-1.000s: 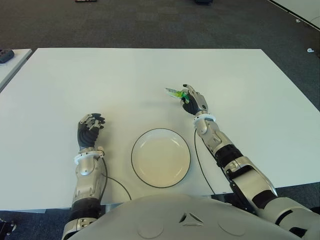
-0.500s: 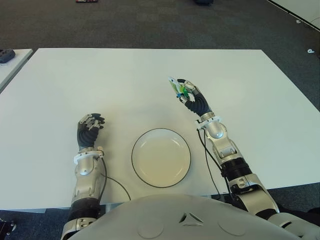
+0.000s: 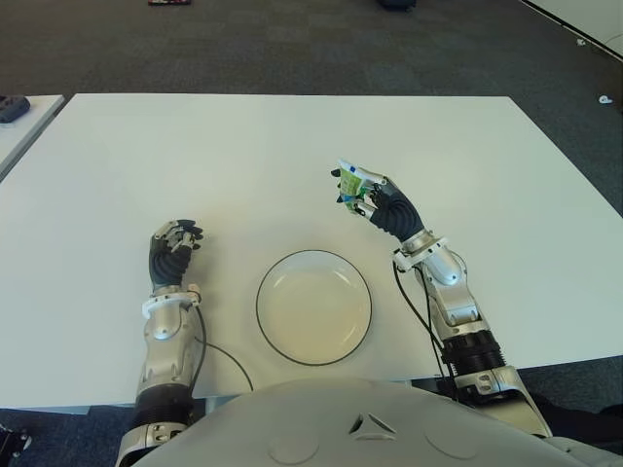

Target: Put the toothpaste on the table into the plate.

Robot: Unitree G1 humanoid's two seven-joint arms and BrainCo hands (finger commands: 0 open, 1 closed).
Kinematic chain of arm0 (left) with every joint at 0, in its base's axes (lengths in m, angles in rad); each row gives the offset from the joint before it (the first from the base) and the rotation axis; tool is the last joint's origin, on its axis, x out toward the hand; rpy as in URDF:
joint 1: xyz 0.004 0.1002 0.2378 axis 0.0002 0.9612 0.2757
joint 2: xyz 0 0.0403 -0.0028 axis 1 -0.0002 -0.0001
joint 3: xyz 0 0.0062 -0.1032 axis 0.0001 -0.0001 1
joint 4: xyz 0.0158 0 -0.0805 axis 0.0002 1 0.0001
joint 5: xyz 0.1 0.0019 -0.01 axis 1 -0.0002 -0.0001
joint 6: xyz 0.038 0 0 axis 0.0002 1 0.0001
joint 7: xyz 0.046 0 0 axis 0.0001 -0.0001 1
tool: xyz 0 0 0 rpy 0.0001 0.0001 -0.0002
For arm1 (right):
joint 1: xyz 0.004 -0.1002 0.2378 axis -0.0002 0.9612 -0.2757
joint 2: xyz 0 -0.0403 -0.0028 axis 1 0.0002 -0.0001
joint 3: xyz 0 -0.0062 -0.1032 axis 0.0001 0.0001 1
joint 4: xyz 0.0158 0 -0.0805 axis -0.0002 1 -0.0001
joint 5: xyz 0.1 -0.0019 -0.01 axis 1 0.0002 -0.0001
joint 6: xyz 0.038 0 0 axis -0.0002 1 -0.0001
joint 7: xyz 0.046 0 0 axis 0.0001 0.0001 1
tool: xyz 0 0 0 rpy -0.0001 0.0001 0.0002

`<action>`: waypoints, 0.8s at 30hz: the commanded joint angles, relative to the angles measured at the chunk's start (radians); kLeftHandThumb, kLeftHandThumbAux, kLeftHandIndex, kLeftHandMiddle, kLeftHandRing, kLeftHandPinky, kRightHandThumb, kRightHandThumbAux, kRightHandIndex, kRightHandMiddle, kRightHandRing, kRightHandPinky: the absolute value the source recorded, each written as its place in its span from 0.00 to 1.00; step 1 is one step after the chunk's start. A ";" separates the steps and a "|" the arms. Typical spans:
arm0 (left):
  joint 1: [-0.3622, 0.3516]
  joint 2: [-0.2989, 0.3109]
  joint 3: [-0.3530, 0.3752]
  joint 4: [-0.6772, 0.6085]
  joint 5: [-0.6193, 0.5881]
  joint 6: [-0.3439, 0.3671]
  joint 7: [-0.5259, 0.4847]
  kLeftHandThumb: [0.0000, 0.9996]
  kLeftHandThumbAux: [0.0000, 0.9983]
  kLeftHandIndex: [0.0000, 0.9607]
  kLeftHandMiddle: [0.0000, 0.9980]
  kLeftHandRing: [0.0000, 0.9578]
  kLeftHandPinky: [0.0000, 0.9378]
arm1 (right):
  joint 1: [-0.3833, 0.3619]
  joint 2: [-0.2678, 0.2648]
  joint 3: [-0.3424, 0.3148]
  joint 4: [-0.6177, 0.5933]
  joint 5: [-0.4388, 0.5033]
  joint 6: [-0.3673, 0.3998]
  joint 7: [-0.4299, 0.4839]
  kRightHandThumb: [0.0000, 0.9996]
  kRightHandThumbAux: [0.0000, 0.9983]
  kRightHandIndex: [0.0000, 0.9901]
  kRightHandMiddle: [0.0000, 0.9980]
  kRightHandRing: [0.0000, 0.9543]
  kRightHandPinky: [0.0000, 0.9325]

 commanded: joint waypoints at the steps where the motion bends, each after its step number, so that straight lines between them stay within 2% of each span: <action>1: -0.010 0.003 0.000 0.001 0.008 0.030 0.009 0.70 0.72 0.44 0.49 0.52 0.54 | 0.051 -0.027 0.015 -0.100 0.016 0.040 0.056 0.69 0.73 0.42 0.30 0.27 0.31; 6: -0.008 0.002 0.000 -0.005 0.006 0.036 0.007 0.70 0.72 0.44 0.49 0.52 0.54 | 0.064 -0.057 0.037 -0.120 0.003 0.019 0.130 0.69 0.72 0.42 0.35 0.33 0.37; 9: -0.008 0.000 0.000 -0.006 0.008 0.035 0.011 0.70 0.72 0.44 0.49 0.53 0.53 | 0.070 -0.070 0.052 -0.130 -0.007 0.009 0.163 0.70 0.72 0.42 0.39 0.39 0.44; 14: -0.010 0.002 0.000 -0.004 0.006 0.034 0.007 0.70 0.72 0.44 0.50 0.53 0.53 | 0.062 -0.117 0.085 -0.176 -0.010 0.068 0.240 0.71 0.72 0.43 0.44 0.47 0.53; 18: -0.012 0.003 0.000 -0.001 0.006 0.031 0.006 0.70 0.72 0.44 0.50 0.53 0.53 | 0.051 -0.151 0.108 -0.217 -0.023 0.147 0.283 0.71 0.72 0.43 0.48 0.51 0.57; 20: -0.011 0.003 0.000 -0.001 0.006 0.029 0.005 0.70 0.72 0.44 0.51 0.54 0.53 | 0.048 -0.161 0.124 -0.238 -0.044 0.184 0.293 0.79 0.70 0.43 0.48 0.53 0.58; 24: -0.011 0.002 -0.001 0.001 0.006 0.020 0.006 0.70 0.72 0.44 0.51 0.54 0.53 | 0.048 -0.167 0.151 -0.251 -0.096 0.213 0.292 0.83 0.69 0.43 0.49 0.55 0.60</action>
